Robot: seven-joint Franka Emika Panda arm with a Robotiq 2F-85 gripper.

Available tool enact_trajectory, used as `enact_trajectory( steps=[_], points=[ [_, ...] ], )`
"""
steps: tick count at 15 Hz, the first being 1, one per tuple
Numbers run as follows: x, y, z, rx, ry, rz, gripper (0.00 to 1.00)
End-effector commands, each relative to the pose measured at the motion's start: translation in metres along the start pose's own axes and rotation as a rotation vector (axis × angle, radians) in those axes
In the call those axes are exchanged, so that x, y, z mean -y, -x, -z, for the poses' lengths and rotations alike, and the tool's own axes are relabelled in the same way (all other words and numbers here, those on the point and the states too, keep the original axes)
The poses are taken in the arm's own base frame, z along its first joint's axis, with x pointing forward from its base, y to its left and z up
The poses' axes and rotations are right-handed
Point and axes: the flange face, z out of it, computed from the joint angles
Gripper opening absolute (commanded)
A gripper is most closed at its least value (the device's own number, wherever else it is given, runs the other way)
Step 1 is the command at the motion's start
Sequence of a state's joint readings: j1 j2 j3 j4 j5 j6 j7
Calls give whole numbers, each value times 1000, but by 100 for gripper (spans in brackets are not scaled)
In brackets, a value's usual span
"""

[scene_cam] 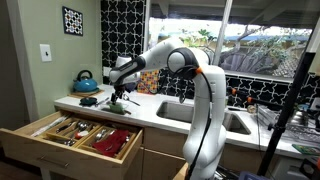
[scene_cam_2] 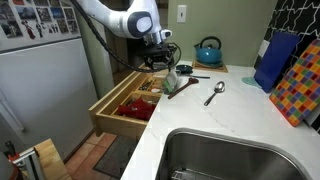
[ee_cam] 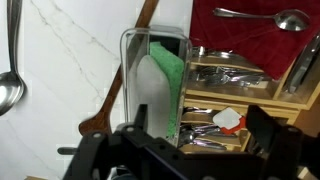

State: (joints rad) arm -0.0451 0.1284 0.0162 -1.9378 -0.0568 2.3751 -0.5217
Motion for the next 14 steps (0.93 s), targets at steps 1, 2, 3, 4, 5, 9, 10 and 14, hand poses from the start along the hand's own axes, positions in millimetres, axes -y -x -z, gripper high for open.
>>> enact_trajectory(
  steps=[1, 2, 3, 4, 5, 9, 10, 14],
  points=[
    [-22, -9, -10, -27, -12, 20, 97],
    [-26, -10, -12, -27, -14, 24, 97],
    [-30, -11, -12, -27, -13, 26, 96],
    [-32, -11, -15, -24, -15, 31, 97],
    [-35, -11, -17, -22, -17, 32, 96],
    [-43, -9, -27, -14, -27, 33, 90],
    [-44, -8, -29, -12, -29, 33, 81],
    [-45, -8, -33, -8, -45, 29, 73]
  ],
)
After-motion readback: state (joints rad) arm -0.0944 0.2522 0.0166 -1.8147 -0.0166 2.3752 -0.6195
